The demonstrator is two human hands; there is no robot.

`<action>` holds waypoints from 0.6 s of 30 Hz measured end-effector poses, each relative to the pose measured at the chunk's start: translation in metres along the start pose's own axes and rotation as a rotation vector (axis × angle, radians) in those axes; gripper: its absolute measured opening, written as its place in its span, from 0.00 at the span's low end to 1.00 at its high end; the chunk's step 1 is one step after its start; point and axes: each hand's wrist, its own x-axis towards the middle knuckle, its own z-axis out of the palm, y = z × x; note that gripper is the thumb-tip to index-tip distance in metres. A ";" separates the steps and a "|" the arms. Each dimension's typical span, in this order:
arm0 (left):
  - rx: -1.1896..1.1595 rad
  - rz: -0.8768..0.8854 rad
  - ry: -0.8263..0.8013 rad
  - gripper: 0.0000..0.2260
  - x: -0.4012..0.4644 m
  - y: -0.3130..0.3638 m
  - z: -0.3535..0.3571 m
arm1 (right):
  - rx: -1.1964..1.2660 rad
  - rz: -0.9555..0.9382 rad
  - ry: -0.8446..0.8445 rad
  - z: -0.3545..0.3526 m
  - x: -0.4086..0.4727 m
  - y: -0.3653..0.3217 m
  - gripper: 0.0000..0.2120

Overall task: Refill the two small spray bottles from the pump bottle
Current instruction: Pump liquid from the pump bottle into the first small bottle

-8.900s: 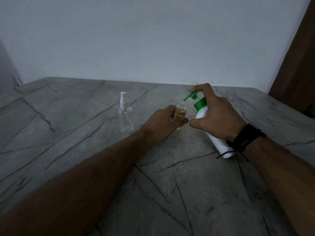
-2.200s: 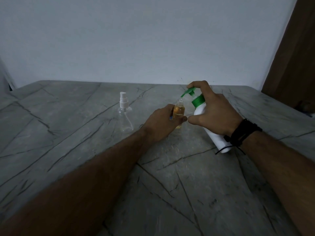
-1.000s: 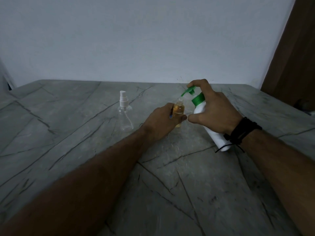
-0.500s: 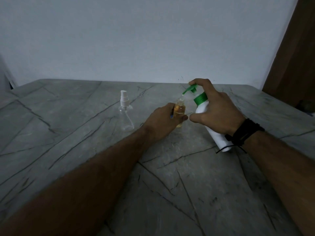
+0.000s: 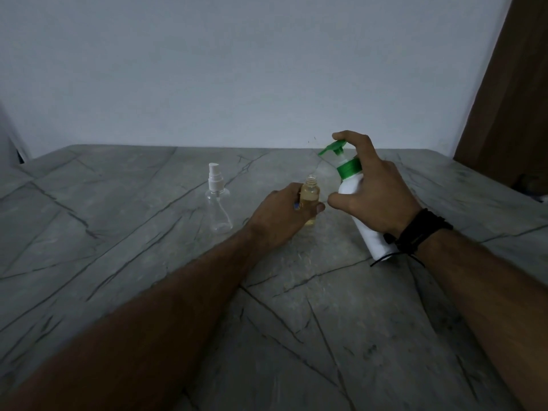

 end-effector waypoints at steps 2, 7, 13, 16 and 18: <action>0.002 -0.001 -0.003 0.23 0.000 -0.001 0.000 | 0.028 0.008 0.041 0.002 0.000 0.005 0.42; 0.001 0.021 0.011 0.25 0.000 -0.003 -0.002 | -0.003 0.117 0.234 0.007 0.007 0.020 0.36; -0.067 0.038 0.014 0.26 0.003 -0.010 -0.006 | 0.015 0.159 0.289 0.009 0.021 0.038 0.25; -0.045 0.063 0.004 0.26 0.004 -0.010 -0.005 | 0.014 0.159 0.298 0.012 0.027 0.043 0.28; -0.033 0.068 0.014 0.25 0.005 -0.011 -0.004 | 0.021 0.175 0.312 0.014 0.030 0.046 0.29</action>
